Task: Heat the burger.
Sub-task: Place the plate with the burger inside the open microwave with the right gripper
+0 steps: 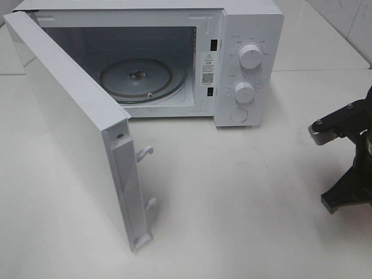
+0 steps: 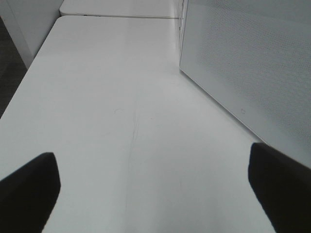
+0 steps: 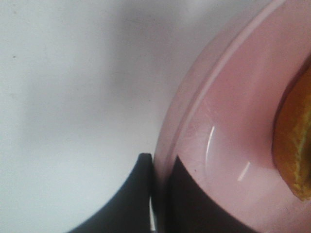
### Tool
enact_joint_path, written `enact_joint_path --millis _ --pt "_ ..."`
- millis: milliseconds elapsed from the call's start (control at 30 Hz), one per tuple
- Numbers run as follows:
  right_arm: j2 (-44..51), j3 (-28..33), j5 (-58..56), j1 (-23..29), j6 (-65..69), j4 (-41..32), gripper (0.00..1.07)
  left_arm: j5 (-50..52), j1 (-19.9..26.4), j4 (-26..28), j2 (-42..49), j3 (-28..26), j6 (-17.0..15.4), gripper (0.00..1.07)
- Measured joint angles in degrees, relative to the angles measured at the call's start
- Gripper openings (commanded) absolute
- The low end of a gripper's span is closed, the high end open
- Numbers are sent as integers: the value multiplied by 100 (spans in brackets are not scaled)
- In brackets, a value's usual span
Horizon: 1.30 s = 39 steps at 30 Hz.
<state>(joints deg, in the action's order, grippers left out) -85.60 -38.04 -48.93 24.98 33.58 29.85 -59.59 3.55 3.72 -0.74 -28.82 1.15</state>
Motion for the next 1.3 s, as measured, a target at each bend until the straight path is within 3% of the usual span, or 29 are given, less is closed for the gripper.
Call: enact_joint_path --millis 367,500,600,833,1100,1300 --pt "647 275 -321 882 -6 23 0 0 0 0 0 0 0 98" --pt "951 407 -413 1490 -74 23 0 0 0 0 0 0 0 98" --pt "985 430 -418 1593 -115 23 0 0 0 0 0 0 0 98" --pt "1175 458 -579 2372 -344 97 0 0 0 0 0 0 0 98" --pt "1369 458 -556 2848 -1060 132 0 0 0 0 0 0 0 98" --pt "1369 458 -430 2859 -1558 132 0 0 0 0 0 0 0 98"
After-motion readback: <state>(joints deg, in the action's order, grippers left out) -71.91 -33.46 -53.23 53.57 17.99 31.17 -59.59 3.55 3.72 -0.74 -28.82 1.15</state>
